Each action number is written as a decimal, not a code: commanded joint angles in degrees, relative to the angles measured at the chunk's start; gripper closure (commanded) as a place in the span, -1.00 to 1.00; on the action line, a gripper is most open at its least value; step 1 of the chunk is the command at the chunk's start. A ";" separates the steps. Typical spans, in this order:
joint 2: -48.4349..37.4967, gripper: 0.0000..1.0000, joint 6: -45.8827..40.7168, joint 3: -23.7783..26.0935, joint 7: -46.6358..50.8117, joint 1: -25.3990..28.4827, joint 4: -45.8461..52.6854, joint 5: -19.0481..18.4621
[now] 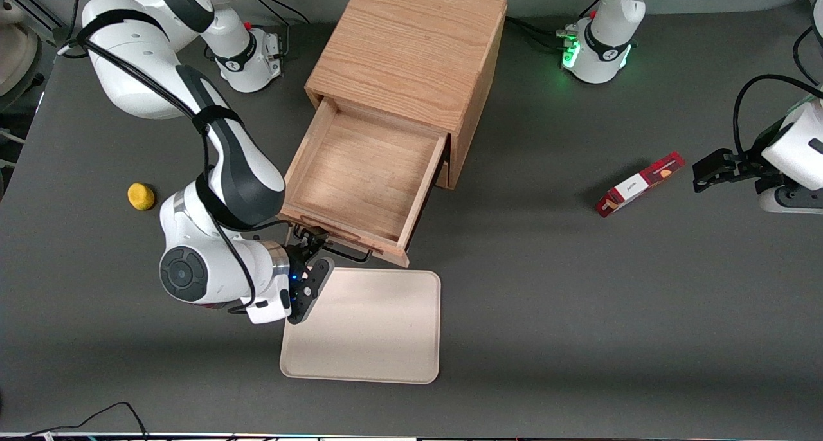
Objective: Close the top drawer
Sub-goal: 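Position the right gripper against the drawer front beside its black handle, then push the drawer front with the right gripper into the cabinet, then press the drawer front flush with the right gripper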
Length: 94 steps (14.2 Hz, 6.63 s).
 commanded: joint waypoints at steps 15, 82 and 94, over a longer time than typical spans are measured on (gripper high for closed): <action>0.11 -1.00 0.36 1.37 2.38 -0.05 1.64 -0.16; -27.49 -1.00 15.38 17.55 14.25 -3.82 -44.67 5.56; -30.48 -1.00 15.65 18.52 14.16 -4.35 -47.58 9.42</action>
